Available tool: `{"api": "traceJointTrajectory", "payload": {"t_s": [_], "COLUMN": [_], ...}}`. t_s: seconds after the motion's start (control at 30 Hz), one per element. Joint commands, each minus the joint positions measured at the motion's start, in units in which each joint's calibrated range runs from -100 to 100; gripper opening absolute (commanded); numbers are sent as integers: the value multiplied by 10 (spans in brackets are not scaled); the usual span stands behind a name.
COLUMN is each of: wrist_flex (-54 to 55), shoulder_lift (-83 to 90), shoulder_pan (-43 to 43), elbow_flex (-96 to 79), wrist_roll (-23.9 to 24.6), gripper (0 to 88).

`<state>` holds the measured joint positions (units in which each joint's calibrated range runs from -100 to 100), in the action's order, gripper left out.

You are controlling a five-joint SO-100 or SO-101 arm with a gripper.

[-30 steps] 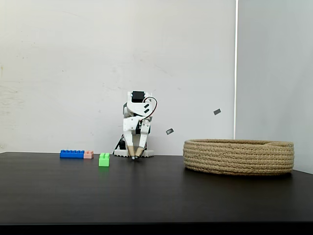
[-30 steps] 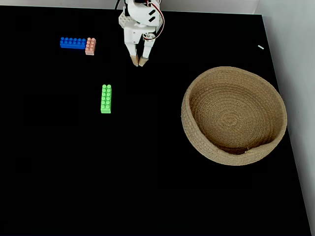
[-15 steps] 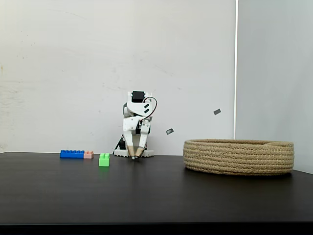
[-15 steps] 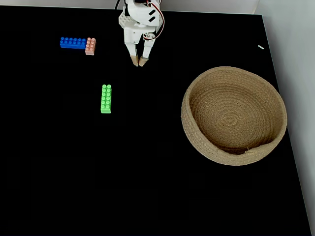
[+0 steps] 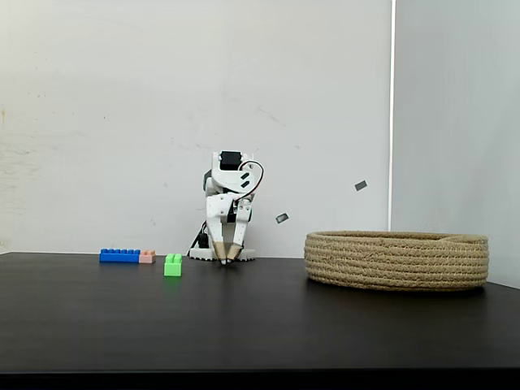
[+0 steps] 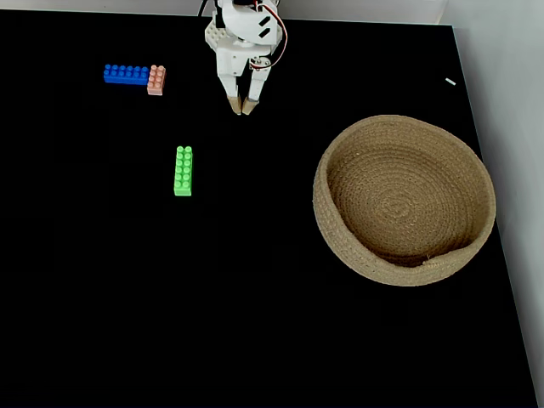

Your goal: Place the lego blocks in the tray

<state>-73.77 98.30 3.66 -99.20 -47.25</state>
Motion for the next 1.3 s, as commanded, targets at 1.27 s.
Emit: {"api": "traceJointTrajectory", "payload": {"t_s": [1.27], "wrist_flex": [87], "shoulder_lift": [-718], "shoulder_pan": [234], "elbow_flex": [660], "wrist_roll": [-147], "gripper": [327]}}
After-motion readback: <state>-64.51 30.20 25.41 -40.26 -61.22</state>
